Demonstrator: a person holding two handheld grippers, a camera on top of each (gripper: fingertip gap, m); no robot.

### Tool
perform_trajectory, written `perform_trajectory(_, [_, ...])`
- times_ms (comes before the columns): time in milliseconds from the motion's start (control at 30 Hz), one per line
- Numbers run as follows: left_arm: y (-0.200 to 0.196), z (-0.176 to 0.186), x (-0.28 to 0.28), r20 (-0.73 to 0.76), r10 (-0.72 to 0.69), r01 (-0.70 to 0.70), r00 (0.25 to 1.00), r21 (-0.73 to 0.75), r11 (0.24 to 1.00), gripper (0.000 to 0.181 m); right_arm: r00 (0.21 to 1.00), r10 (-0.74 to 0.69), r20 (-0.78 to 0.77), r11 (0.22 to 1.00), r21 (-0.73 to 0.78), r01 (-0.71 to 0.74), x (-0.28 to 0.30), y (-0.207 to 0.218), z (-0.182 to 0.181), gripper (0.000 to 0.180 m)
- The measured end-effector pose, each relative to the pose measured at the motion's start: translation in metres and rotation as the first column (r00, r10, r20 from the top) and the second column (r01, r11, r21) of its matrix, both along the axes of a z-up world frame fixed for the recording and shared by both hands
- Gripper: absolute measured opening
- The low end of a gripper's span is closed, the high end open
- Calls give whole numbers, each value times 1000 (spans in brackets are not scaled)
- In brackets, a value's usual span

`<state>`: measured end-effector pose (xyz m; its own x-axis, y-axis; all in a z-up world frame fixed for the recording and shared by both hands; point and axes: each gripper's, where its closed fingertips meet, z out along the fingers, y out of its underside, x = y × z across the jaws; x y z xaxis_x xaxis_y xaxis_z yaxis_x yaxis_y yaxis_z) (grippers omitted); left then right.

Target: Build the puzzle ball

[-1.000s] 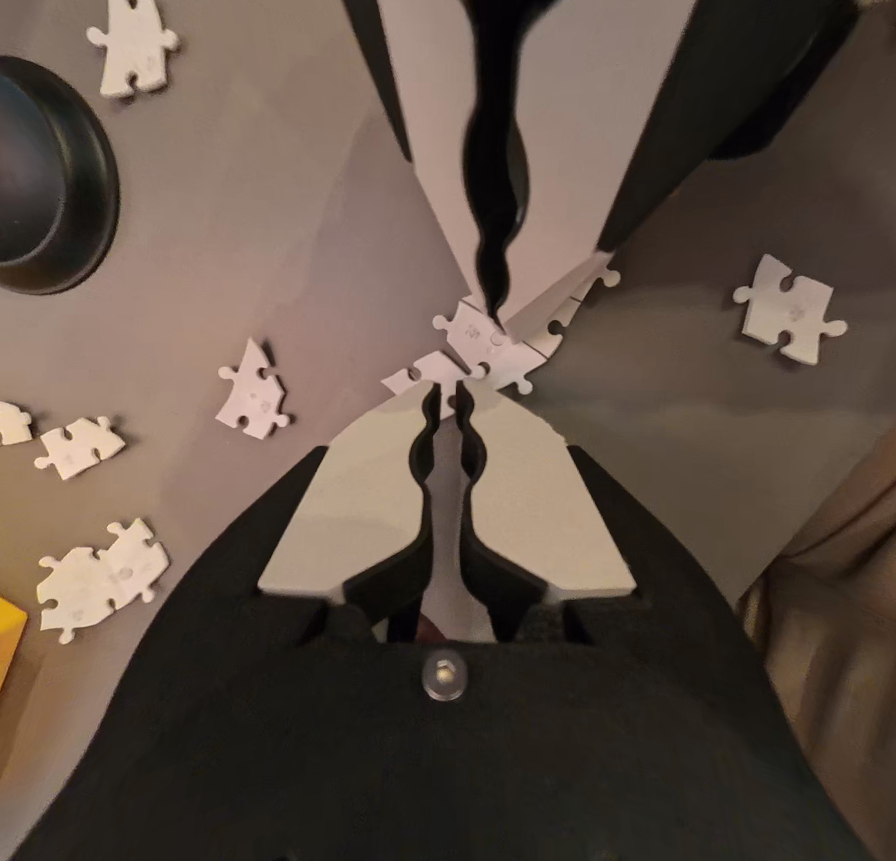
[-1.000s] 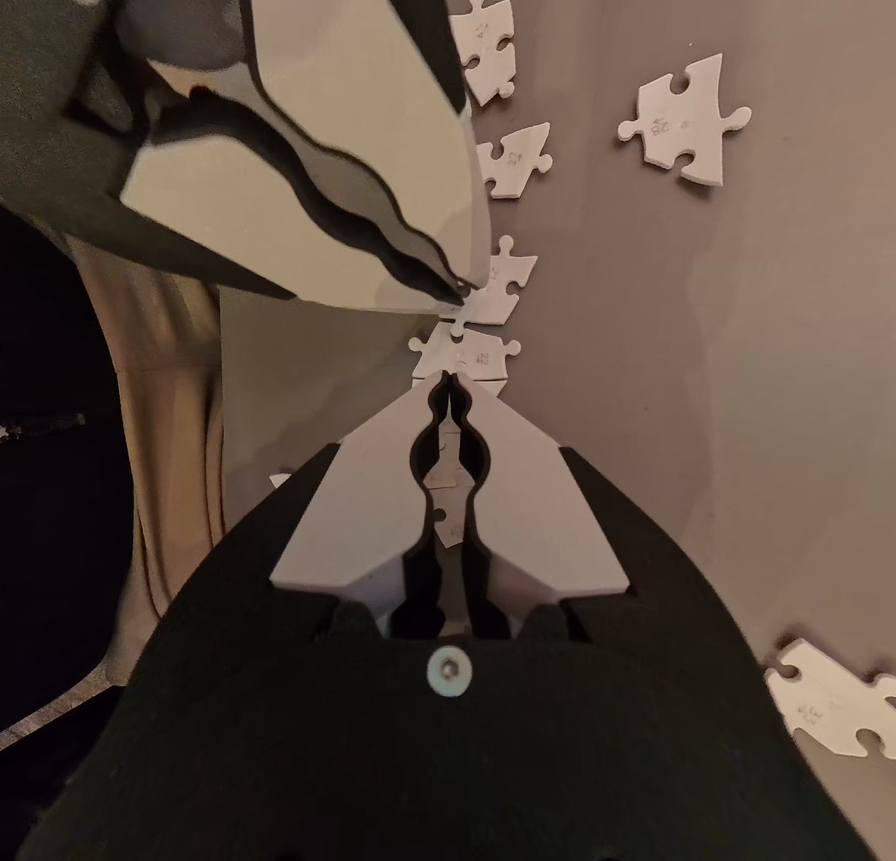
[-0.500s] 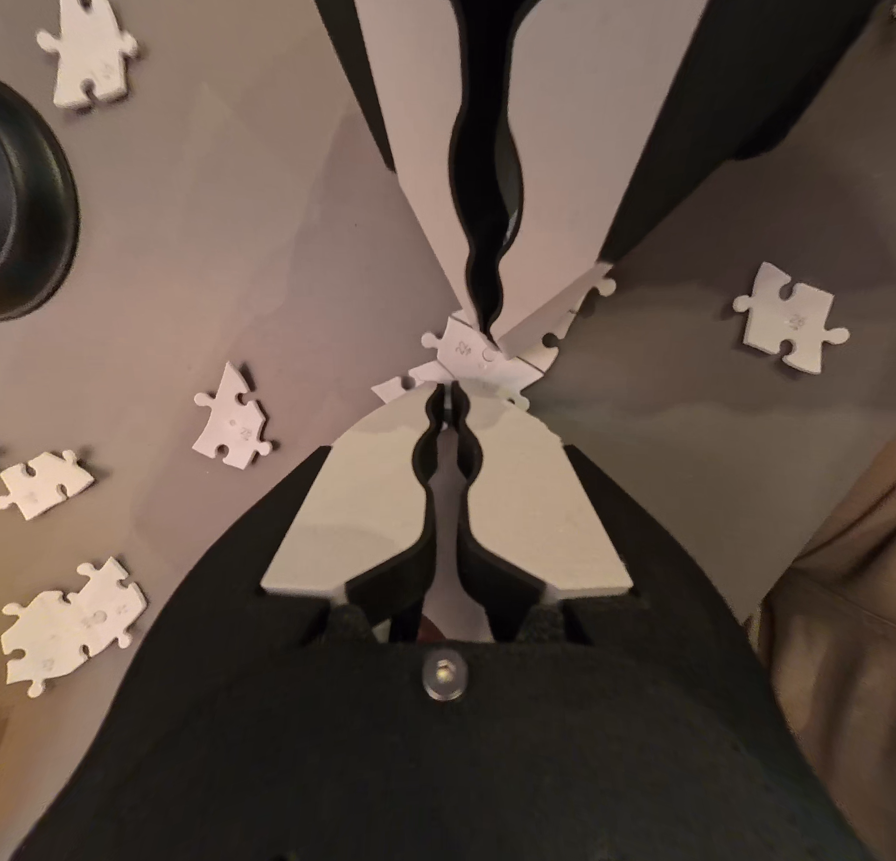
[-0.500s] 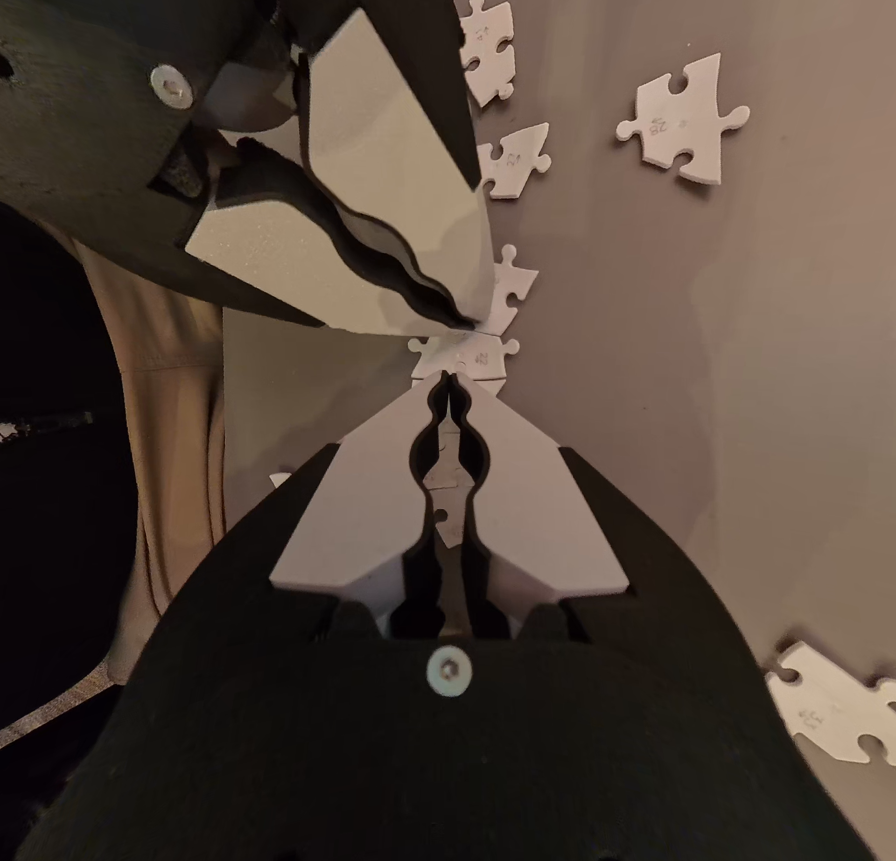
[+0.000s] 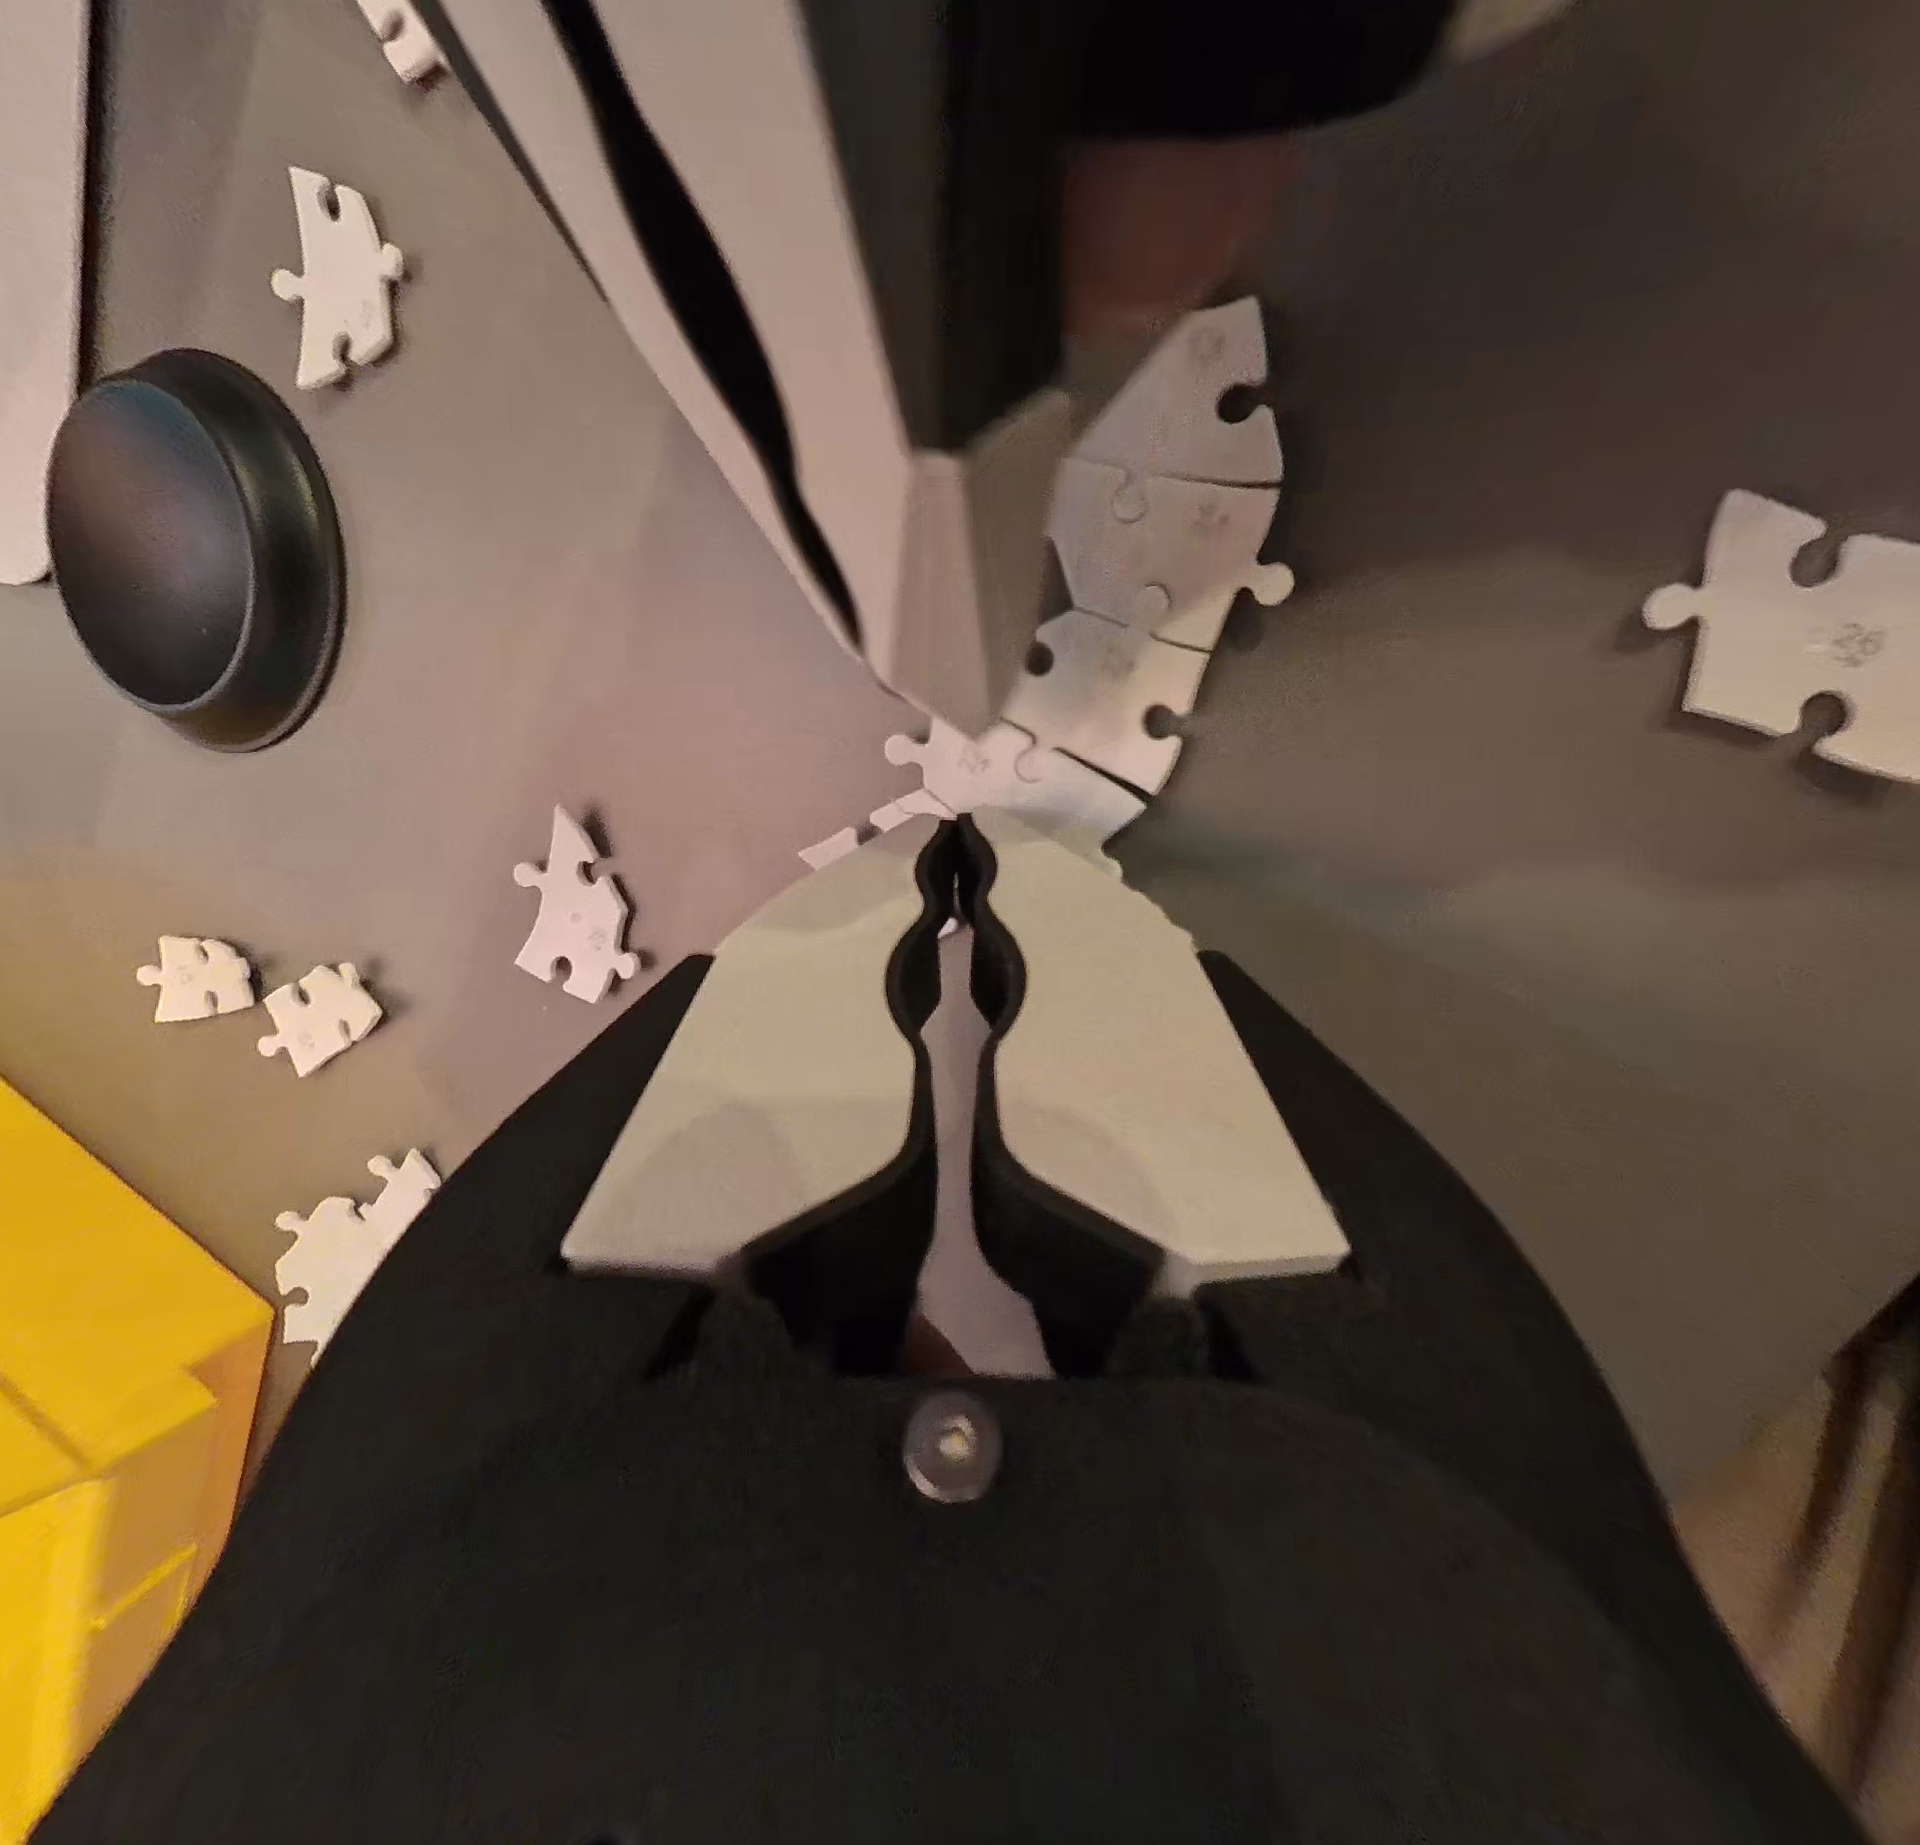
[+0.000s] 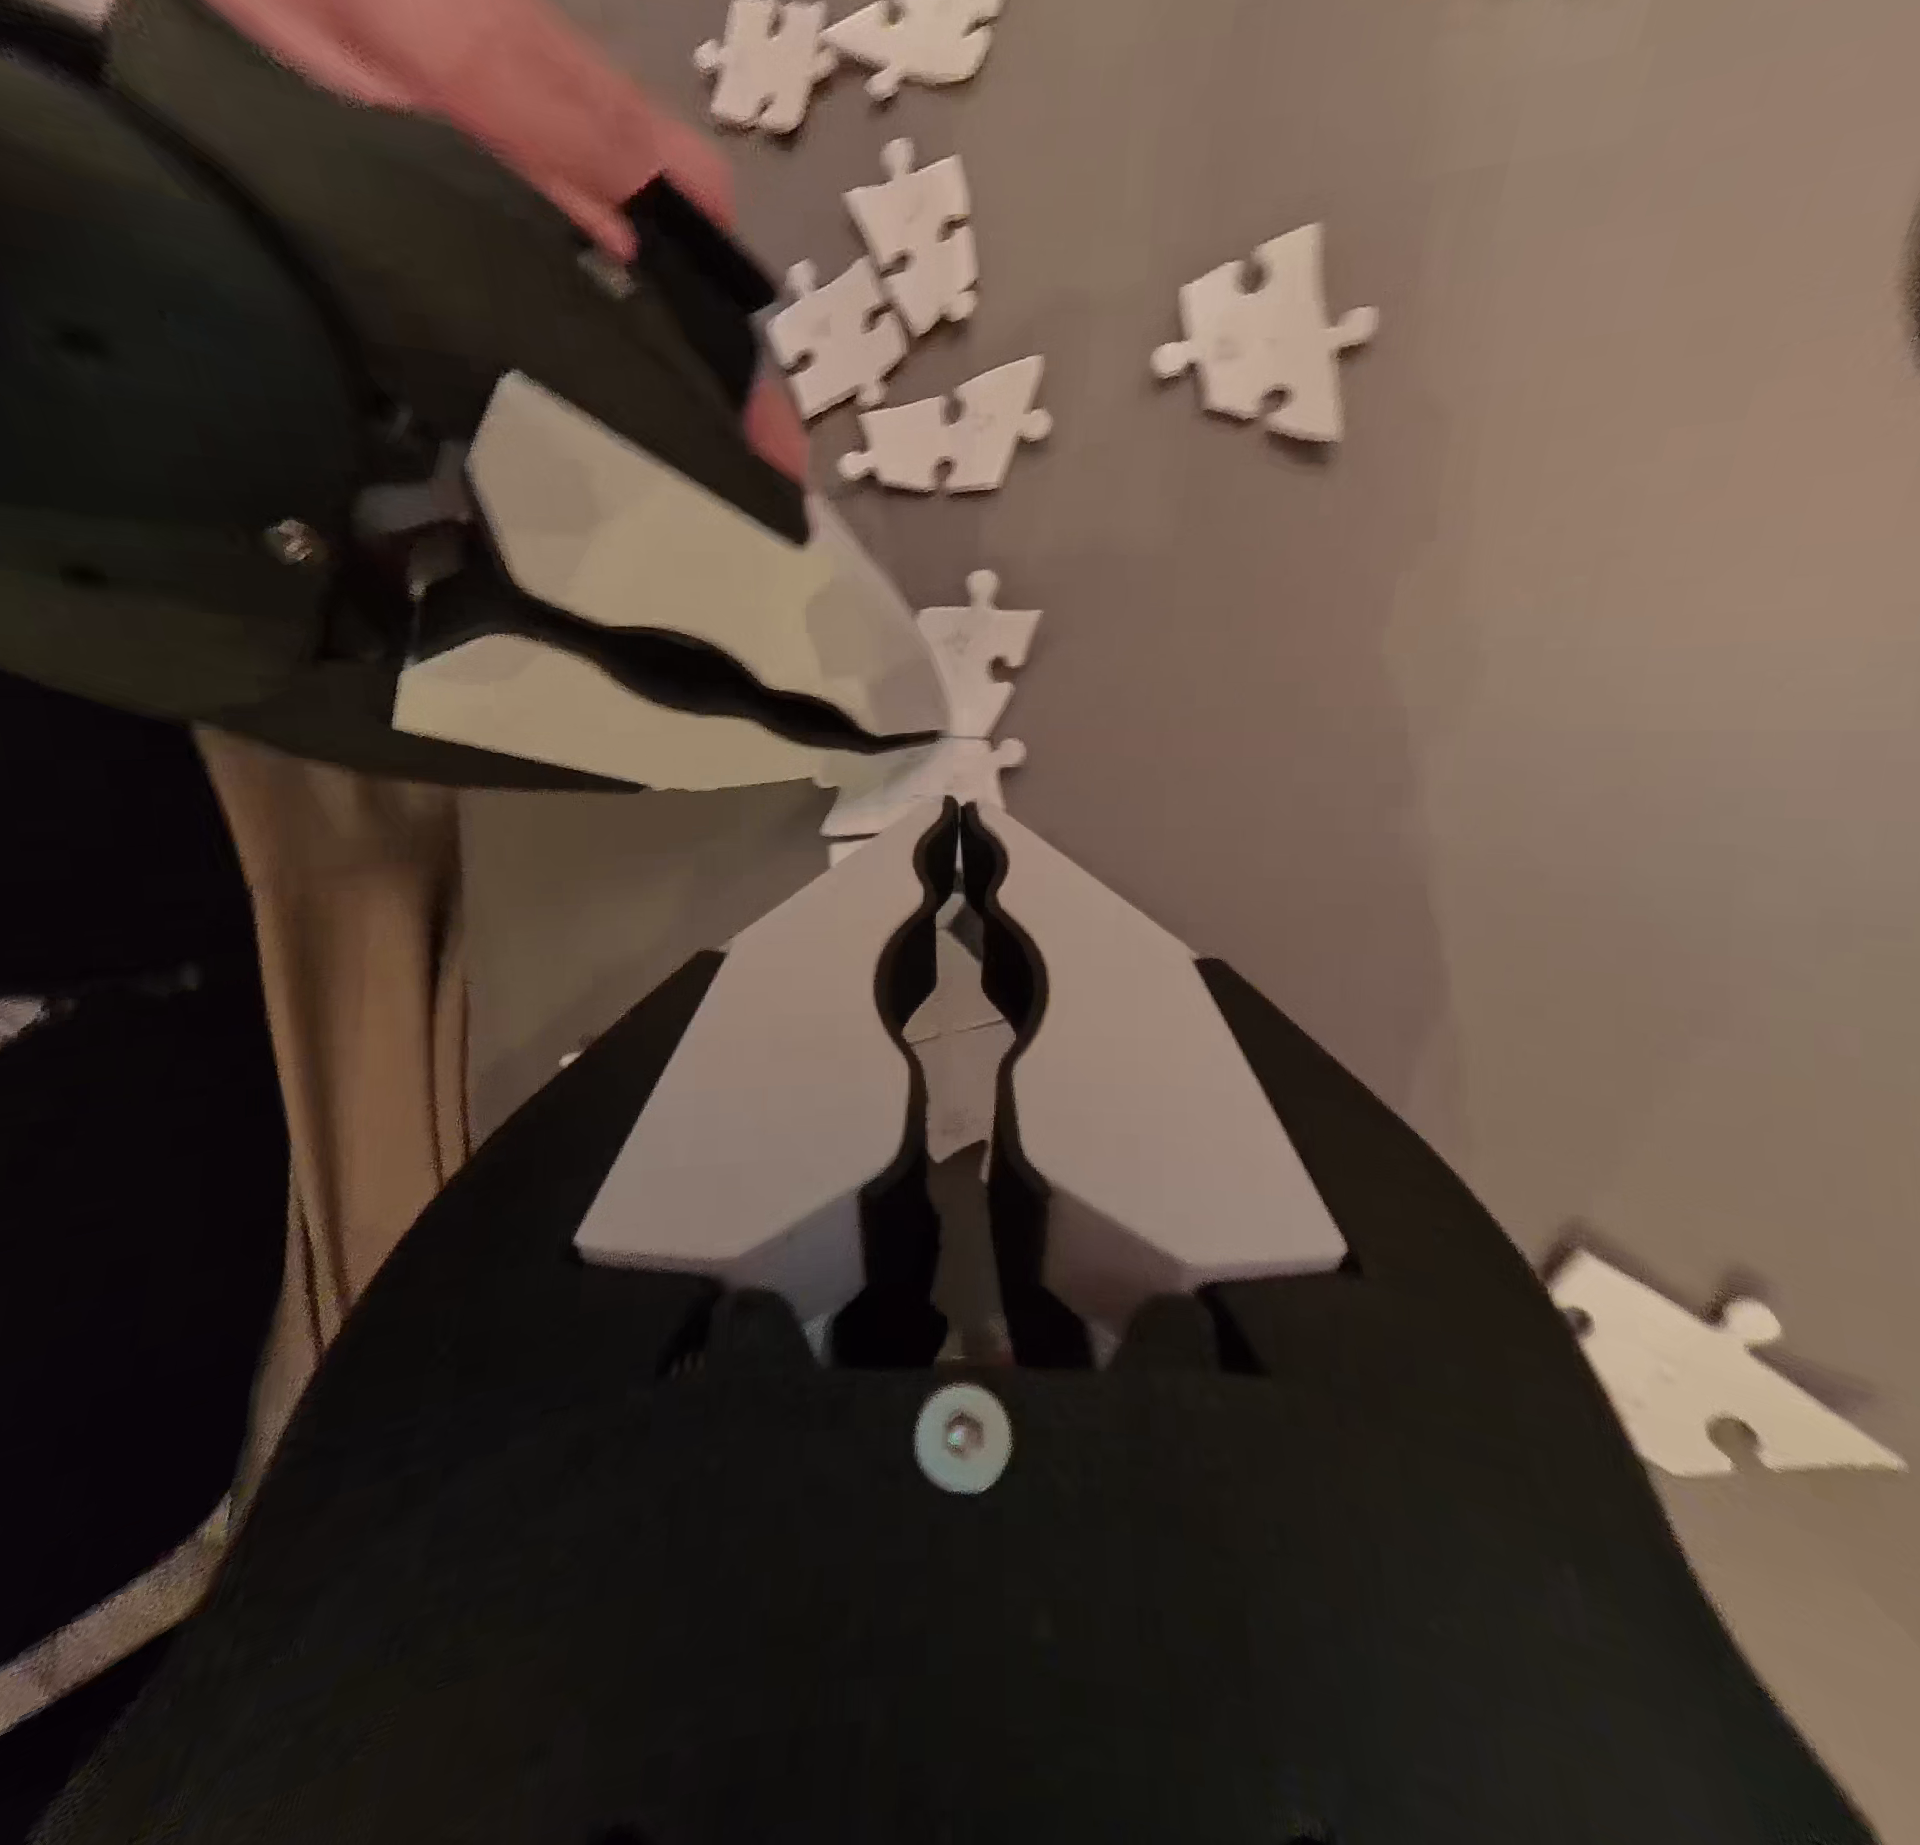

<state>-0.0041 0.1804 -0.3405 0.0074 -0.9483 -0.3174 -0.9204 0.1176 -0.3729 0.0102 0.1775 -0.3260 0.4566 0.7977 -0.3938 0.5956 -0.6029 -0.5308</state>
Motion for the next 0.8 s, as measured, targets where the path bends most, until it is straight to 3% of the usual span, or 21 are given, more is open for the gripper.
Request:
perform_trajectory(33, [0, 0, 0, 8, 0, 0, 1000, 17, 1000, 0, 1000, -26, 1, 1000, -2, 26, 2, 4, 0, 16])
perform_trajectory(167, [-1, 1, 0, 33, -2, -1, 999, 87, 996, 0, 998, -64, -3, 997, -49, 64, 0, 6, -7, 27])
perform_trajectory(433, [-3, 2, 0, 125, -6, -21, 992, 213, 977, 0, 991, -121, -56, 985, -133, 112, -10, 8, -11, 3])
perform_trajectory(800, [-3, 5, -4, 215, -6, -57, 977, 288, 956, 0, 984, -132, -121, 979, -171, 110, -14, 9, -7, 0])
